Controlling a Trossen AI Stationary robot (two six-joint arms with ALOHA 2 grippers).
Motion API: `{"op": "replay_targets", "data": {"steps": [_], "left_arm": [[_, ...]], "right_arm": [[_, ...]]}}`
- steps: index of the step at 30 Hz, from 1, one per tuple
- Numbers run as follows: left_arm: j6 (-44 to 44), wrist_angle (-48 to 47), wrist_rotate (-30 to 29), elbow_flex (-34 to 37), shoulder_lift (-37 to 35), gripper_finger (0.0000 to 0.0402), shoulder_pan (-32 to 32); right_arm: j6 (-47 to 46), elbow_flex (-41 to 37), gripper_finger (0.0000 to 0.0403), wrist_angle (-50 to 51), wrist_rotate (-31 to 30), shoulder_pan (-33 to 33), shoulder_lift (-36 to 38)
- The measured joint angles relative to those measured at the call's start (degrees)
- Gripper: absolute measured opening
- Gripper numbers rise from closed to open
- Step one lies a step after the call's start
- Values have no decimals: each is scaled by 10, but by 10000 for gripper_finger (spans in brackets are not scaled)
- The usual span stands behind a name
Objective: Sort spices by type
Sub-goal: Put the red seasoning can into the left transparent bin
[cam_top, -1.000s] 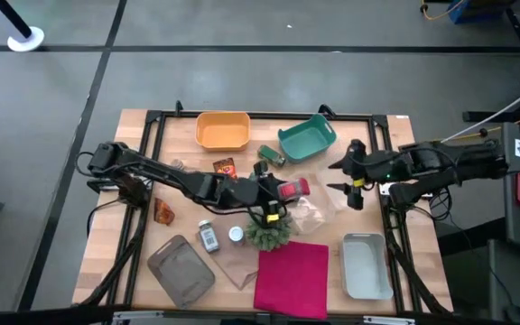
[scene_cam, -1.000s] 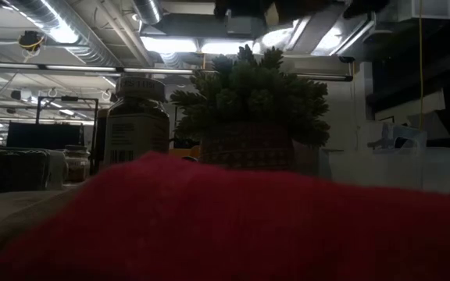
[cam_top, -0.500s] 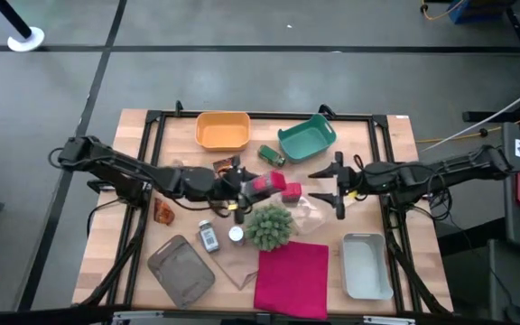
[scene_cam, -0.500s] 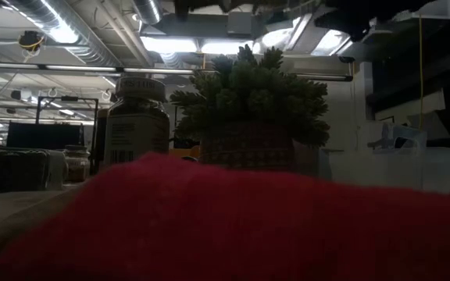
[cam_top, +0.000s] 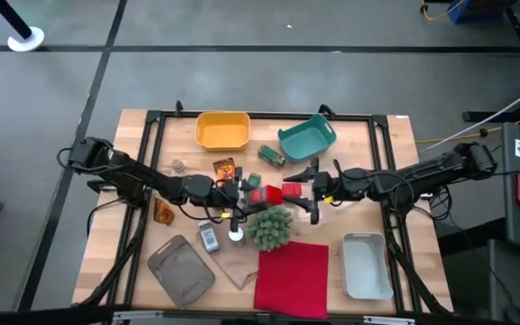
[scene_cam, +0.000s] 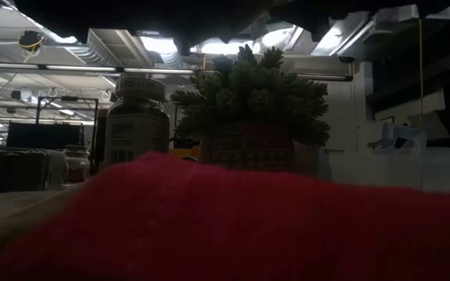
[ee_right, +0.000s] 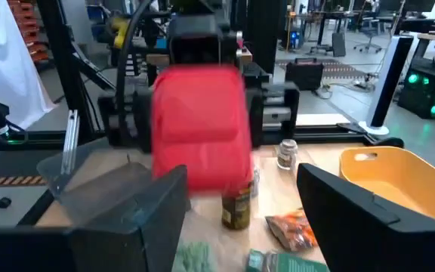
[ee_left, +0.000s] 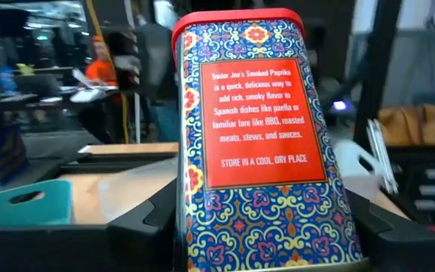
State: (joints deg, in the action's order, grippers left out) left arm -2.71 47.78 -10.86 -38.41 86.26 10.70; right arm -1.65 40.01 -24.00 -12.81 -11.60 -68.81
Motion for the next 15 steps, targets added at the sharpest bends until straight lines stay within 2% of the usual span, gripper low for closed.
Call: {"op": "replay_targets", "data": {"steps": [3, 11, 15], "left_arm": [[-1, -10, 7, 0, 2, 199, 0], [3, -18, 13, 0, 12, 197, 0], [3, -25, 14, 0, 12, 201, 0]], "right_arm": [[0, 25, 248, 12, 3, 0, -11], [-39, 97, 248, 144, 34, 0, -30], [-45, 118, 248, 176, 48, 0, -52]]}}
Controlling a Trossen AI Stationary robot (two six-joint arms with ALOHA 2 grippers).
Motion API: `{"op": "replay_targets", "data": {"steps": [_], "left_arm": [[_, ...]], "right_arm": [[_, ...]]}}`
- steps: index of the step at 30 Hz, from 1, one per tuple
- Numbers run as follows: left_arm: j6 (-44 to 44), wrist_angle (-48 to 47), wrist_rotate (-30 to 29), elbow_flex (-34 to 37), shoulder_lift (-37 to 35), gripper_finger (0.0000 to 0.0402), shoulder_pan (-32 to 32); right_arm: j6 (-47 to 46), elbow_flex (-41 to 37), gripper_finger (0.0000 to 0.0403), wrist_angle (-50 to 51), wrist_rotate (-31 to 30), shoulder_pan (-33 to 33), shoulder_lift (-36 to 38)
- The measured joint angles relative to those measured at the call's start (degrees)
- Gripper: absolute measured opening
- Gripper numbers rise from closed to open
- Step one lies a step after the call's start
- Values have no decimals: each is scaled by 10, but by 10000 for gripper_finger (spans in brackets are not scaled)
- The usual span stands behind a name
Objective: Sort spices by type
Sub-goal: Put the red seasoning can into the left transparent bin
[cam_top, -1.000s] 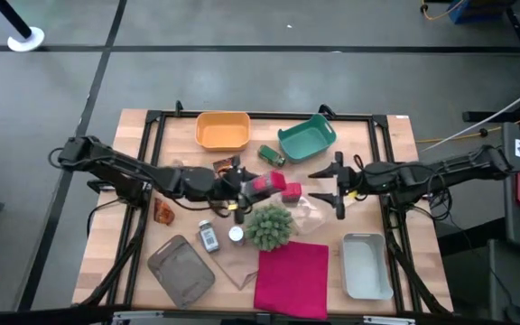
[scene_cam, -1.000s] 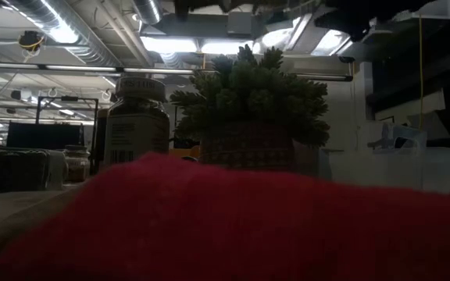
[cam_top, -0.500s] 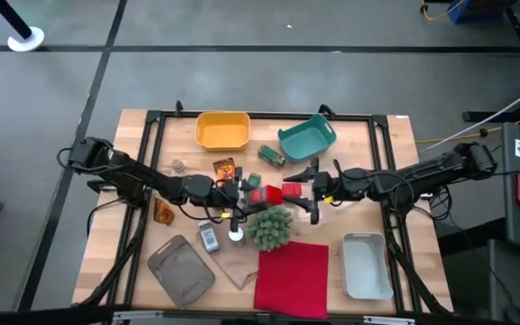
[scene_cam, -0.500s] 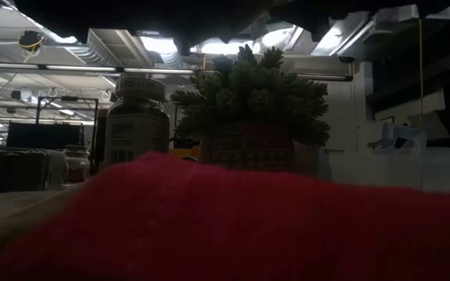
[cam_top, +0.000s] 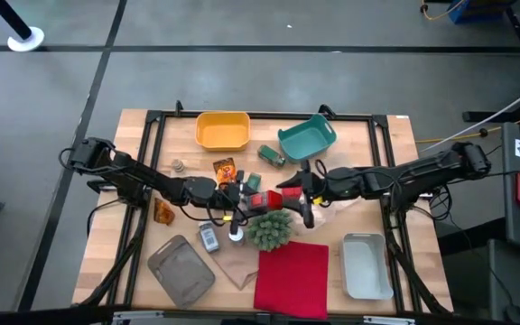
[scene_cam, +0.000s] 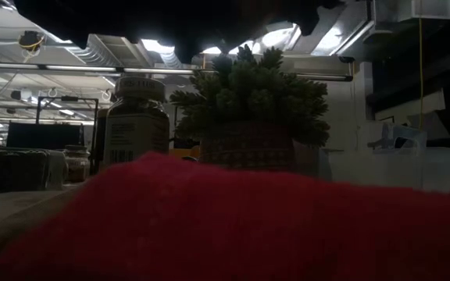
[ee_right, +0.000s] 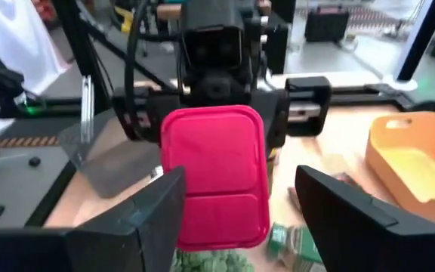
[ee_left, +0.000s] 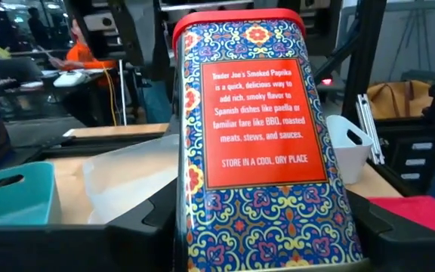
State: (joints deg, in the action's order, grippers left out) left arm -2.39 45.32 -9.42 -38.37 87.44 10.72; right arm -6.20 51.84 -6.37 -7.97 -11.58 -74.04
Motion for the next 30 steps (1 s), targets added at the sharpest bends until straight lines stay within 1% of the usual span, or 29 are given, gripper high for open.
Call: {"op": "replay_targets", "data": {"steps": [3, 6, 9, 13, 16, 22, 25, 30], "left_arm": [[0, -4, 4, 0, 0, 203, 1], [0, -9, 4, 1, 1, 204, 1], [2, -9, 0, 0, 1, 203, 0], [3, -11, -4, 0, 1, 195, 0], [5, -7, -3, -1, 1, 195, 0], [21, -5, -2, -1, 1, 199, -1], [49, 7, 1, -1, 1, 194, -6], [87, 8, 3, -1, 1, 197, -14]], "right_arm": [[0, 8, 248, -3, 28, 0, -16], [-2, 12, 248, -5, 31, 0, -26], [-17, 12, 248, -1, 34, 0, -27], [-30, 12, 248, 2, 64, 0, -23], [-31, 12, 248, 3, 75, 0, -21], [-32, 12, 248, 8, 75, 0, -21], [-32, 12, 248, 4, 73, 0, -21], [-33, 12, 248, 5, 69, 1, -20]]}}
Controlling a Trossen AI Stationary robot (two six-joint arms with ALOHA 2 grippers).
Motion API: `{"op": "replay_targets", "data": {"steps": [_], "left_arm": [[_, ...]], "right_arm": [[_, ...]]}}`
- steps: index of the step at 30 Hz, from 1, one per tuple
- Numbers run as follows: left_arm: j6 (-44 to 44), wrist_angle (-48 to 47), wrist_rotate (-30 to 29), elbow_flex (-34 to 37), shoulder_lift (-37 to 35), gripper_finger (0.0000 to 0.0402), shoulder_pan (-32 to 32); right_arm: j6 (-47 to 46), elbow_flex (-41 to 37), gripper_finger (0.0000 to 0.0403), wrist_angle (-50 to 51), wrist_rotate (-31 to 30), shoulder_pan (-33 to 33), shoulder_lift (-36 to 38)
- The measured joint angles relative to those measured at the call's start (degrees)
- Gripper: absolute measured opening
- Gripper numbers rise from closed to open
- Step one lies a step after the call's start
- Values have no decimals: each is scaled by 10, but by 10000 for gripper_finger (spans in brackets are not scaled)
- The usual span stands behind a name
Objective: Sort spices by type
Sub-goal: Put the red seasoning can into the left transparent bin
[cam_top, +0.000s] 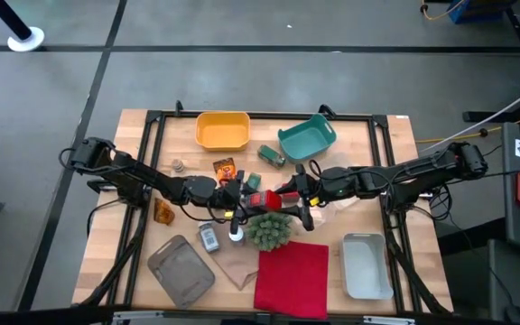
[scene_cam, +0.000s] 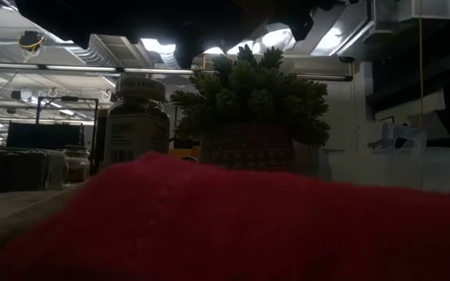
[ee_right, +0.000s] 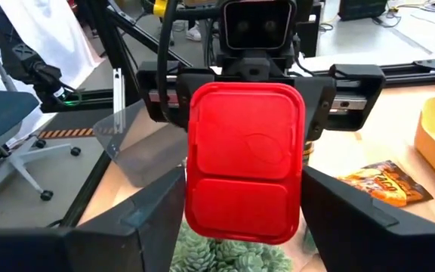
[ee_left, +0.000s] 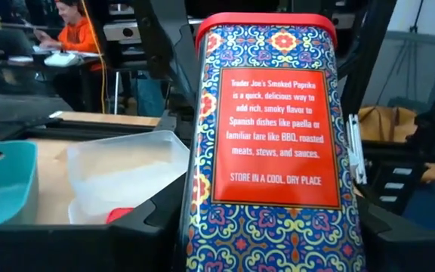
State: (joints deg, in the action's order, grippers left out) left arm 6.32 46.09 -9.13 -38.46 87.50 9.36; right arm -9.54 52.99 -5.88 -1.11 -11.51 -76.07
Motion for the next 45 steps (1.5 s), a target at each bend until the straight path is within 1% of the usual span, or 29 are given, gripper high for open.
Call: {"op": "replay_targets", "data": {"steps": [6, 10, 14, 21, 29, 35, 45], "left_arm": [[11, -4, -7, 1, 0, 197, -2], [10, -15, -7, 2, 0, 195, -2], [12, -13, -7, 2, 0, 202, -2], [8, -11, -7, 2, 0, 196, -2], [17, 1, -10, -2, -1, 206, -2], [14, -3, -10, -1, -1, 208, 0], [11, 1, -8, -1, -1, 209, 0]], "right_arm": [[2, 0, 249, -3, -29, 0, -11], [3, 0, 249, -7, -29, -1, -27], [8, 0, 249, -15, -34, -1, -28], [8, 0, 248, -18, -34, -1, -33], [9, 0, 248, -13, -39, 0, -55], [-5, 0, 228, -12, -38, -1, -68], [-6, 0, 232, -4, -38, -1, -68]]}}
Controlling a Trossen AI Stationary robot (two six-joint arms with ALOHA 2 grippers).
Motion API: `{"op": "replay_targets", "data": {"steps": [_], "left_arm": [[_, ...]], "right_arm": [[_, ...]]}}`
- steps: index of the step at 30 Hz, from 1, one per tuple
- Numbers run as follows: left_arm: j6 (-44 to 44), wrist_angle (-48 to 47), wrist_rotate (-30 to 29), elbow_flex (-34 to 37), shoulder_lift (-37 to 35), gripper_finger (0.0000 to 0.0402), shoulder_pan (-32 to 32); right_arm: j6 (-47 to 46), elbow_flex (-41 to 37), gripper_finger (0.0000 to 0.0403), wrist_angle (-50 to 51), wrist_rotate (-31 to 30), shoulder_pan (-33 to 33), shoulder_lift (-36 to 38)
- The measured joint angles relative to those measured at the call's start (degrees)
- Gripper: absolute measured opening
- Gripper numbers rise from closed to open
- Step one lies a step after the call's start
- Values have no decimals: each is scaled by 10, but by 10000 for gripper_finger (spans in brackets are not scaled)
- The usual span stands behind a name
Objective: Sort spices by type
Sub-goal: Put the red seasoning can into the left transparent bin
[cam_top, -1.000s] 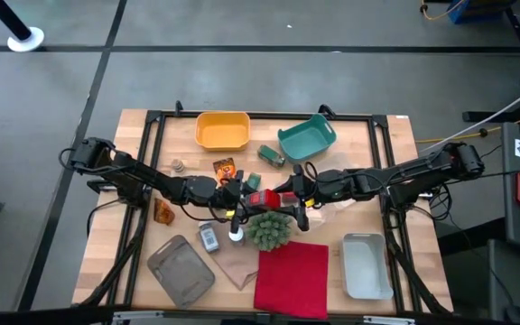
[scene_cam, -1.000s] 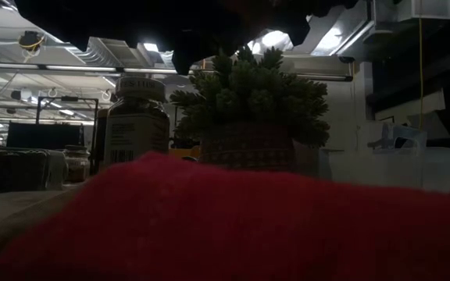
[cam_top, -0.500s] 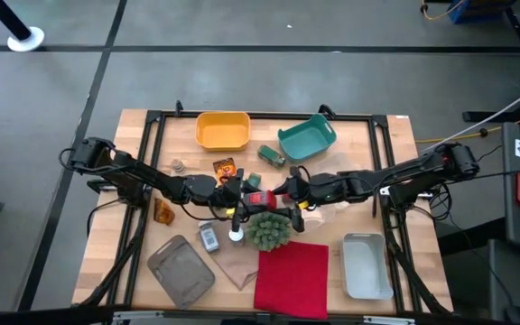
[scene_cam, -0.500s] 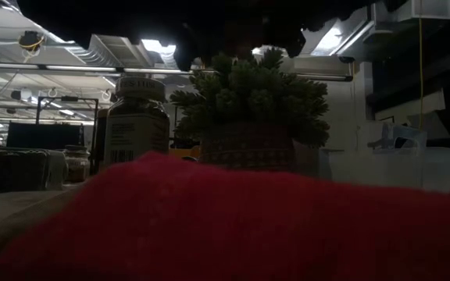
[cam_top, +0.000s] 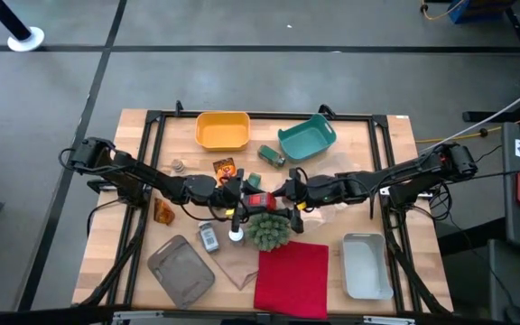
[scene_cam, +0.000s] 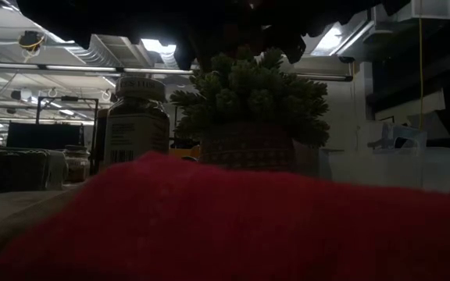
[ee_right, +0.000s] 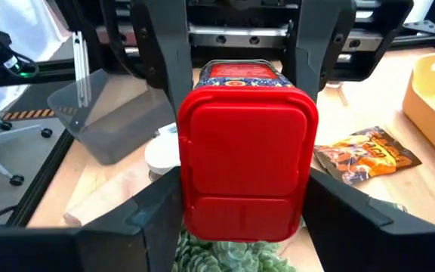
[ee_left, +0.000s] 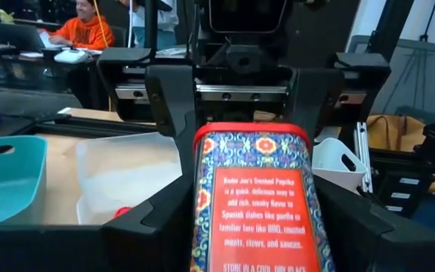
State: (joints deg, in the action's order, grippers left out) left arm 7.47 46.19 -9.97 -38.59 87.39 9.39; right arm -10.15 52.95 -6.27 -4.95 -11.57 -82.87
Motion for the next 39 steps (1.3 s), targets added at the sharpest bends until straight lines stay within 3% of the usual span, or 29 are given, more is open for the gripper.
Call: {"op": "replay_targets", "data": {"steps": [12, 23, 32, 39], "left_arm": [[15, 7, 21, 0, -4, 209, -1], [-4, 10, 23, 1, -31, 209, -1], [-20, 8, 24, 1, -37, 209, -2], [-15, 7, 23, 1, -37, 209, -5]], "right_arm": [[0, 0, 230, 60, 4, 0, 13], [-1, 0, 230, 132, 1, 0, 105], [-34, 0, 232, 324, 0, 0, 191], [-52, 0, 234, 463, 0, 0, 209]]}}
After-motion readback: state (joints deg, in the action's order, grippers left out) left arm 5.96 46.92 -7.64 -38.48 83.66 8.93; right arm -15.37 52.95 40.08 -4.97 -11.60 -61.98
